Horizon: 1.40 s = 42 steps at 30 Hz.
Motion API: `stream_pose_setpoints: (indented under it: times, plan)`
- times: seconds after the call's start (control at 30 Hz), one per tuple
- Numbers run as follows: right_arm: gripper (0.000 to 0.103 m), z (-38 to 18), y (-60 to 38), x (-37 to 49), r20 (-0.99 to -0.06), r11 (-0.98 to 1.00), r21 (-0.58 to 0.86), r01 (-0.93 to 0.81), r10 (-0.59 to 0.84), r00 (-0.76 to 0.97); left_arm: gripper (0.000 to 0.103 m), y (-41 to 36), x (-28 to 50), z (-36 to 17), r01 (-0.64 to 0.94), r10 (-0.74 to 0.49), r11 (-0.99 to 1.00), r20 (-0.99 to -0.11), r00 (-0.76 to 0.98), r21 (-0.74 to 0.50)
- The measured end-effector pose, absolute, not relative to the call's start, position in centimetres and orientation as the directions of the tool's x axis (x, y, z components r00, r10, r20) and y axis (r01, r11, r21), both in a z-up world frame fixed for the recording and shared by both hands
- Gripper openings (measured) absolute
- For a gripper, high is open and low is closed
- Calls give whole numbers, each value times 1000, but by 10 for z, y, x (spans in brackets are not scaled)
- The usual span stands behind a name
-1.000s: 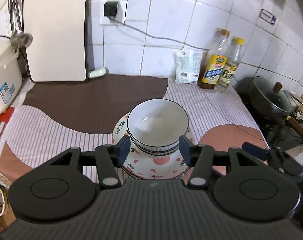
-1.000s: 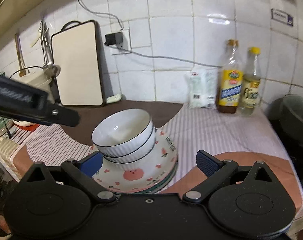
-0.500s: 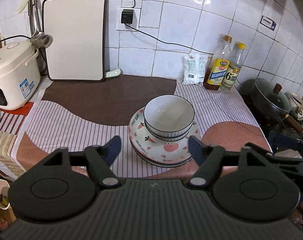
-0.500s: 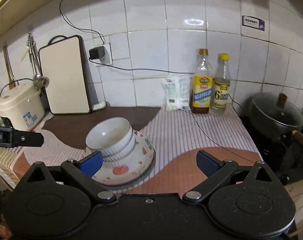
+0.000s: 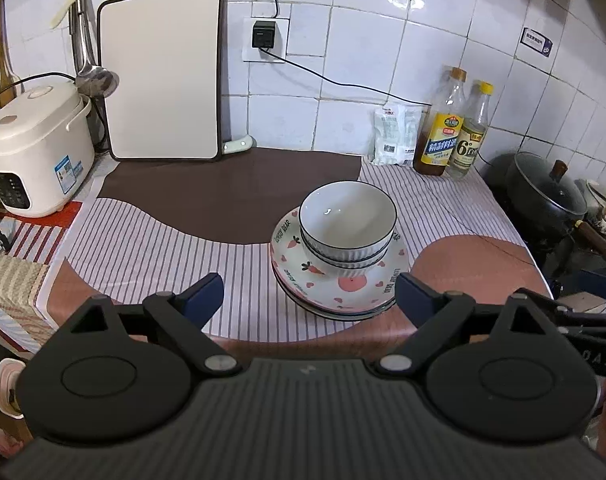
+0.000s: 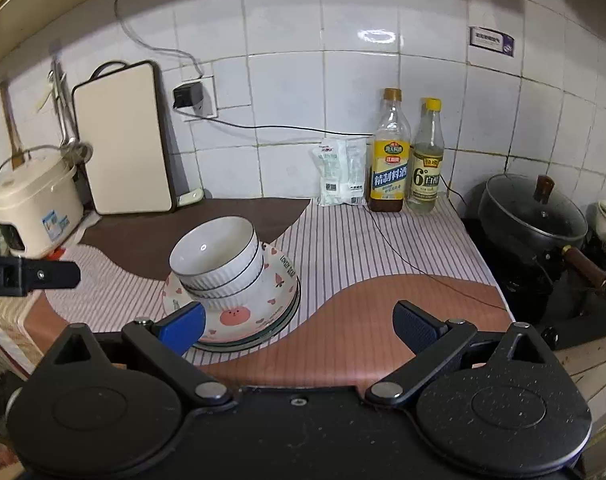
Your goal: Organize plates and bowls
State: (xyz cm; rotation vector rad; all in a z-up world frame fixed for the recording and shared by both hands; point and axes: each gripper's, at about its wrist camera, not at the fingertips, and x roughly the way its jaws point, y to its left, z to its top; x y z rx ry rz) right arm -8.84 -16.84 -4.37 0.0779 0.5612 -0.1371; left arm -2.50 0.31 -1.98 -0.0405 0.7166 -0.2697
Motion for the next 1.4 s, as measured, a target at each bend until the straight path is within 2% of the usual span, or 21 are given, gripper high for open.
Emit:
stream_pose_setpoints:
  times: [0.43, 1.13, 1.3, 1.4]
  plan:
    - [102, -37, -165, -102, -519, 986, 35, 161, -120, 846, 96, 2, -45, -21, 208, -222, 974, -591, 776, -92]
    - [102, -42, -167, -113, -499, 985, 16, 171, -140, 855, 96, -4, -52, -35, 215, -196, 976, -608, 770, -43]
    - [102, -45, -168, -115, -486, 984, 14, 176, -147, 861, 96, -8, -60, -35, 219, -180, 976, -585, 791, -5]
    - [102, -47, -169, -117, -483, 985, 16, 171, -142, 864, 96, -9, -62, -36, 219, -190, 975, -591, 784, -23]
